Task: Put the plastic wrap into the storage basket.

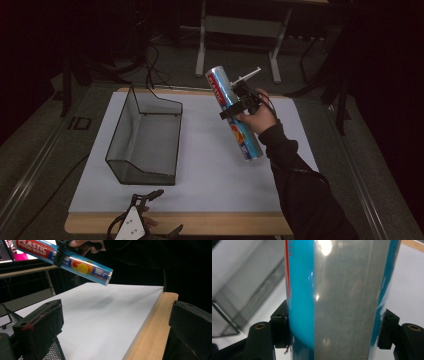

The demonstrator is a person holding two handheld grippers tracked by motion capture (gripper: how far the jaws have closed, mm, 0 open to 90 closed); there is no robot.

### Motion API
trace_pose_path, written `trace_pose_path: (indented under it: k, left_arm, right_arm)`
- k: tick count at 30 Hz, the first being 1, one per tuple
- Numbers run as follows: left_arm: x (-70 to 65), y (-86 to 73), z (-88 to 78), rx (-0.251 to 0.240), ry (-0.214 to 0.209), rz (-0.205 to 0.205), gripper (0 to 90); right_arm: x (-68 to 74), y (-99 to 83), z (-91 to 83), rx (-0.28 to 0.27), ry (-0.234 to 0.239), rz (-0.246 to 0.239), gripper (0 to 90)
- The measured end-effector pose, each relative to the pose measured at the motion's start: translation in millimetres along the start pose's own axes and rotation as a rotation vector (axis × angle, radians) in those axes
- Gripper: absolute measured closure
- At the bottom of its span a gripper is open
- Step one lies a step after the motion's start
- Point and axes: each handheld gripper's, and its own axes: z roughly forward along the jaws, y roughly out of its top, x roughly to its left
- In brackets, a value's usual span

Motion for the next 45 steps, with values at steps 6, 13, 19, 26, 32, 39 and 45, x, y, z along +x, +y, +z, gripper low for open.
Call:
trace_pose_path:
  k: [6, 13, 19, 26, 32, 39, 45]
  left_arm:
    - [-0.4, 0.4, -0.8, -0.003, -0.001, 0.006, 0.2]
    - [0.1, 0.7, -2.1, -0.009, -0.003, 0.004, 0.2]
    - [0.3, 1.3, -3.4, -0.013, -0.003, 0.006, 0.2]
    - [0.6, 2.2, -4.8, -0.022, -0.005, 0.006, 0.2]
    - [1.4, 2.8, -6.4, -0.027, -0.006, 0.006, 0.2]
    - [1.6, 2.4, -6.9, -0.022, -0.008, 0.01, 0.2]
    - [2.1, 2.1, -6.2, -0.021, -0.016, 0.004, 0.2]
  right_arm:
    - [25.9, 12.7, -0.9, -0.068, 0.055, 0.053, 31.8]
    - [56.4, 24.4, 2.4, -0.147, 0.092, 0.083, 31.8]
    - [75.7, 34.9, 6.1, -0.204, 0.143, 0.152, 31.8]
    - [97.5, 46.3, 14.4, -0.262, 0.182, 0.214, 31.8]
    - [111.0, 51.8, 32.6, -0.3, 0.253, 0.274, 31.7]
    - [126.4, 54.2, 54.8, -0.343, 0.247, 0.3, 31.7]
    - [133.5, 44.2, 79.8, -0.345, 0.246, 0.319, 31.7]
